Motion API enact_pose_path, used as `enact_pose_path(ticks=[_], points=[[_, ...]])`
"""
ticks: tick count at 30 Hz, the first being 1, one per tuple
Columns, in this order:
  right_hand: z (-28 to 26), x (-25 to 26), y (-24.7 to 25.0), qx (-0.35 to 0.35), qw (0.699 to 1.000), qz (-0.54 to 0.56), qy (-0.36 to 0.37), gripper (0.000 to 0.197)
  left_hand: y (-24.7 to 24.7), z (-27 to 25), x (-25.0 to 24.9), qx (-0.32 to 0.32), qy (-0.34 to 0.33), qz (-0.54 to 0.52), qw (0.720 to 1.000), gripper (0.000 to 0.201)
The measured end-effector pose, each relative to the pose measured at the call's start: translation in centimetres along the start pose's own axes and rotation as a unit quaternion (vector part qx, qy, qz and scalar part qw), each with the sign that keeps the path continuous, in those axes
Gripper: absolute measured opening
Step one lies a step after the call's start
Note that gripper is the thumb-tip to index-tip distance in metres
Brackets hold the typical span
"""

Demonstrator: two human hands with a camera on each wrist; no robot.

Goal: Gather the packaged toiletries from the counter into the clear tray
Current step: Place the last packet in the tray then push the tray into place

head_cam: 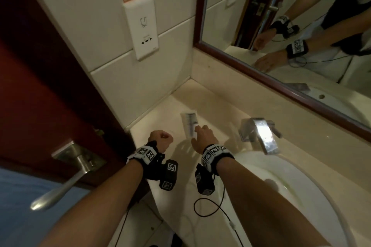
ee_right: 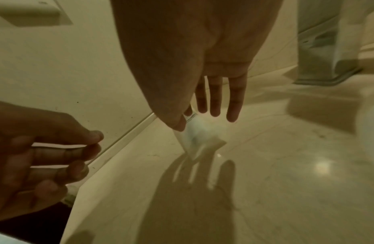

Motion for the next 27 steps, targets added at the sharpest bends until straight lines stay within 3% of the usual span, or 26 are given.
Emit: enact_pose_path(ticks=[4, 11, 16, 20, 26, 27], points=[[2.2, 1.8, -1.5, -0.001, 1.0, 0.008, -0.03, 0.051, 0.3, 0.7, 0.8, 0.009, 0.005, -0.007, 1.0, 0.015], [4.3, 1.5, -2.9, 0.008, 0.998, -0.011, -0.068, 0.042, 1.6, 1.6, 2.3, -0.012, 0.017, -0.024, 0.999, 0.013], [4.0, 0.7, -3.0, 0.003, 0.995, 0.08, -0.062, 0.053, 1.8, 1.5, 2.9, -0.02, 0.03, -0.019, 0.999, 0.015], [2.4, -0.5, -2.0, 0.027, 0.976, 0.188, -0.104, 0.062, 0.8, 1.4, 2.0, -0.005, 0.032, -0.015, 0.999, 0.013], [-1.2, -2.6, 1.5, 0.054, 0.982, 0.161, -0.087, 0.015, -2.5, 0.2, -1.0, 0.033, 0.006, 0.006, 0.999, 0.008], [-1.9, -3.1, 2.3, 0.052, 0.984, 0.156, -0.073, 0.014, -3.3, -0.2, -1.6, 0.039, -0.001, 0.008, 0.999, 0.009]])
Point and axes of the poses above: each hand's wrist, its own z-axis towards the middle knuckle, its own y-axis out of the back of the hand, x = y × z, the point moved 5 cm from there along z, towards the middle knuckle, and after that the axes turned 4 degrees about z, right-handed, at the moved point
